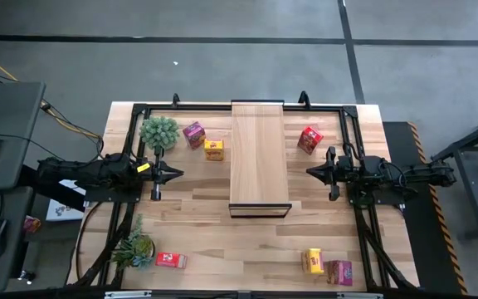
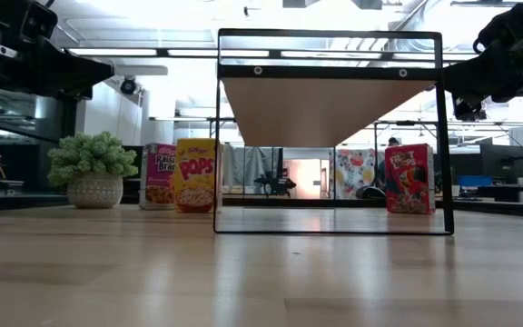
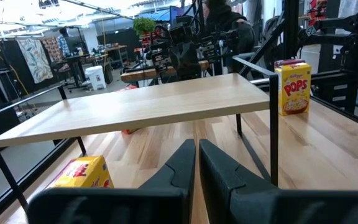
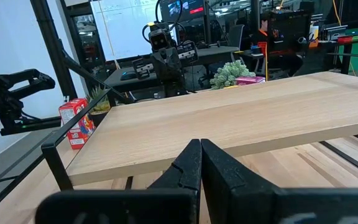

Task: Stack cereal on shelf
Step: Put the top violet cereal box on the shelf

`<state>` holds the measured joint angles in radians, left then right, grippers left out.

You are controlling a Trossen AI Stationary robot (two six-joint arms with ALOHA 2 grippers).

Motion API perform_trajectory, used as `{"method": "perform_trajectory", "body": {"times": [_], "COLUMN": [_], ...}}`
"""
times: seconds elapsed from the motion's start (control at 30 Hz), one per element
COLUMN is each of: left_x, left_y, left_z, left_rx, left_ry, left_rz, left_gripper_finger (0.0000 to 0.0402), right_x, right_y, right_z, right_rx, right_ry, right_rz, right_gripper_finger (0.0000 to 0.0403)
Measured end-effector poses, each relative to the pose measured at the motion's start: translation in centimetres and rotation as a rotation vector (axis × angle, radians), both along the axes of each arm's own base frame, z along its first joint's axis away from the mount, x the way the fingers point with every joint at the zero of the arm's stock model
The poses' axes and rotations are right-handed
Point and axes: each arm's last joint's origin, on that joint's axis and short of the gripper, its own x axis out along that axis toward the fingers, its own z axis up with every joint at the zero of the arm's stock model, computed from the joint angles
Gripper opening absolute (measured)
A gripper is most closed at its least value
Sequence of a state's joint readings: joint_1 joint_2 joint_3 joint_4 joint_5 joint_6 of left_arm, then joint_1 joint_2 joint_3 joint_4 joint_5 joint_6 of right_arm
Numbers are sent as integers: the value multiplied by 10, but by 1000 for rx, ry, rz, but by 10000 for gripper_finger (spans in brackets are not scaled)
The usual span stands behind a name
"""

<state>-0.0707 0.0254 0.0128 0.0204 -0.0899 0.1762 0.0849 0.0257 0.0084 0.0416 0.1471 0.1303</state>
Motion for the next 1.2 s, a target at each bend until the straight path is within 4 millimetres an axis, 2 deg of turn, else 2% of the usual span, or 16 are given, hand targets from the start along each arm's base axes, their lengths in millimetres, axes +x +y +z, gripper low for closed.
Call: {"method": "perform_trajectory", "body": {"times": [0.57, 0.73, 0.87, 1.0, 1.2], "left_x": [0, 1, 5, 19, 54], "left_y": [0, 5, 10, 16, 42], "left_z": [1, 16, 42, 72, 107], "left_rx": [15, -93, -96, -74, -45], "left_ry": [-13, -118, -101, -8, 285], "left_rz": [3, 161, 318, 432, 639], "left_gripper_finger": [15, 26, 70, 138, 229], "right_x": [0, 0, 0, 0, 0], "right_y": [0, 0, 0, 0, 0], "right_z": [0, 0, 0, 0, 0], "right_rx": [0, 0, 0, 0, 0], "right_ry": [0, 0, 0, 0, 0], "right_rz": [0, 0, 0, 0, 0], "right_gripper_finger": [2, 2, 2, 2, 2]}}
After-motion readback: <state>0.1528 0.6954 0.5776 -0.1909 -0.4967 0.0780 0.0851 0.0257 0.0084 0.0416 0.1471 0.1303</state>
